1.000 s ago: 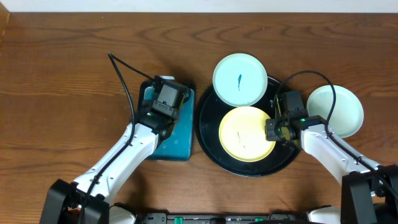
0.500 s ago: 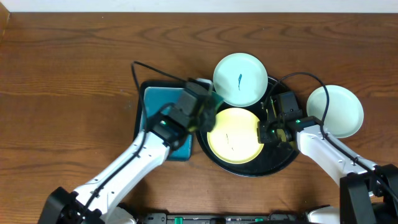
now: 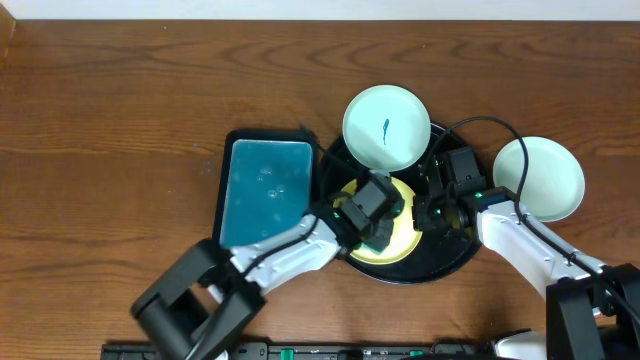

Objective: Clean dirty plates on tray and stack at the side
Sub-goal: 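Carry the sponge right over the yellow plate with the left gripper, then scrub the yellow plate with the sponge in the left gripper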

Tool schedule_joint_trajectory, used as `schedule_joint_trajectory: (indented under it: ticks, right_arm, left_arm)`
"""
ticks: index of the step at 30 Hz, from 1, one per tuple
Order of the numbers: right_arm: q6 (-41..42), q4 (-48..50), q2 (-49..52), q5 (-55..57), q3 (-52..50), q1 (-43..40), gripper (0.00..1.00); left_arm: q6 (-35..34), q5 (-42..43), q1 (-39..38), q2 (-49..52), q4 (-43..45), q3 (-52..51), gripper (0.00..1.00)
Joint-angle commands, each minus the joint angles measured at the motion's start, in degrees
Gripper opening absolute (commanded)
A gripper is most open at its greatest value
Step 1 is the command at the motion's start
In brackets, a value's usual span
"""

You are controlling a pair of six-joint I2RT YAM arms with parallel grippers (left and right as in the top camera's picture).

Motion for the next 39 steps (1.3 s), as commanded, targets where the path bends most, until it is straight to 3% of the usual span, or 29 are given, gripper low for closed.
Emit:
schedule_joint_trajectory:
  ticks: [1, 6, 10, 16, 21, 25, 32, 36, 39]
  right_arm:
    - [0.61, 0.09, -0.46, 0.17, -0.31, 0.59, 0.01]
    - [0.61, 0.11, -0.46, 0.61, -0.33, 0.59, 0.01]
    - [0.61, 0.11, -0.46, 0.59, -0.33, 0.59, 0.01]
    - [0.61, 0.11, -0.46, 0.59, -0.33, 0.59, 0.01]
    - [0.61, 0.09, -0.46, 0.59, -0.33, 0.59, 0.01]
    - [0.61, 0.07, -0.46, 0.59, -0.33, 0.59, 0.01]
    - [0.61, -0.09, -0.46, 0.59, -0.33, 0.59, 0.01]
    - [0.61, -0.09, -0.46, 0.59, -0.33, 0.59, 0.01]
    - [0.61, -0.09, -0.46, 0.59, -0.33, 0.59, 0.01]
  left_arm:
    - [-1.31, -6.75, -0.09, 2.27, -3.45, 1.09, 0.07]
    - [-1.51, -22.32, 1.77, 1.42, -7.45, 1.11, 0.07]
    - [-1.46, -26.95, 3.65, 0.46, -7.08, 1.16, 0.08]
    - [-2.03, -22.82, 4.20, 0.15, -6.75, 1.18, 0.08]
    - [-2.62, -2.71, 2.95, 0.24, -5.18, 1.16, 0.07]
    - [-2.82, 8.61, -0.20, 0.24, -4.72, 1.16, 0.07]
    - [-2.73, 7.78, -0.85, 0.24, -4.61, 1.16, 0.08]
    - [-2.89, -5.42, 3.41, 0.24, -4.37, 1.16, 0.08]
    - [-3.28, -10.43, 6.54, 0.24, -3.72, 1.16, 0.07]
